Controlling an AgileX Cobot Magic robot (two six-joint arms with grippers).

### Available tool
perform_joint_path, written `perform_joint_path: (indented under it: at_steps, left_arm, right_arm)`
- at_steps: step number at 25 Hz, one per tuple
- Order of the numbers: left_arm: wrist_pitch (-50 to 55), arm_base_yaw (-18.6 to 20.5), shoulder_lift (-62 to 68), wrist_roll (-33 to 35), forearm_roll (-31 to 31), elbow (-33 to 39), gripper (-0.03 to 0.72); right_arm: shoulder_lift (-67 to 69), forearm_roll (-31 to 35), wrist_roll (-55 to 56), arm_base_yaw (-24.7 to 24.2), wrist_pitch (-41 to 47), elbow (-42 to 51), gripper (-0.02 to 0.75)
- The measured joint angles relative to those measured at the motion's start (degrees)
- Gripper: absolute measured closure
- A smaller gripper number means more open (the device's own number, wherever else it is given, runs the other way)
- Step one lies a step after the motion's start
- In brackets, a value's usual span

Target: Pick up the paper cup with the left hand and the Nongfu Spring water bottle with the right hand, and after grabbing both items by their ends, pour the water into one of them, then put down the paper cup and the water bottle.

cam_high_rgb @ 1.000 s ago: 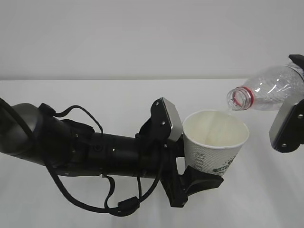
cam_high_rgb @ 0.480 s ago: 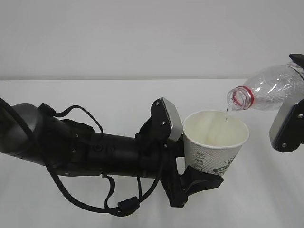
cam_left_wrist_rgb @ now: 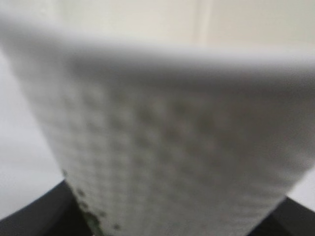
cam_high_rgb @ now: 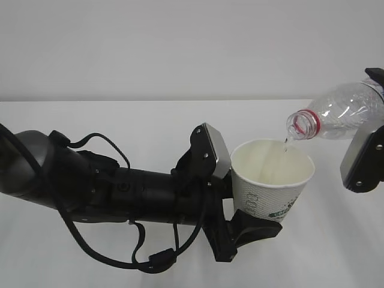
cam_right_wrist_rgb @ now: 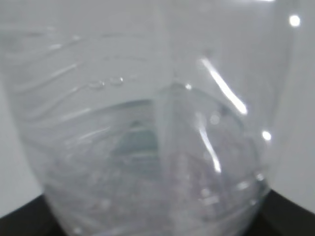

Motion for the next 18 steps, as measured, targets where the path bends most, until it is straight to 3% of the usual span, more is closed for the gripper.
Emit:
perform_joint_path:
  at_steps: [18]
  left_arm:
    - [-0.08,0.00,0.00,0.00,0.00,0.00,0.171]
  right_arm:
    - [0.00,0.00,-0.51,0.00,0.00,0.00,0.244]
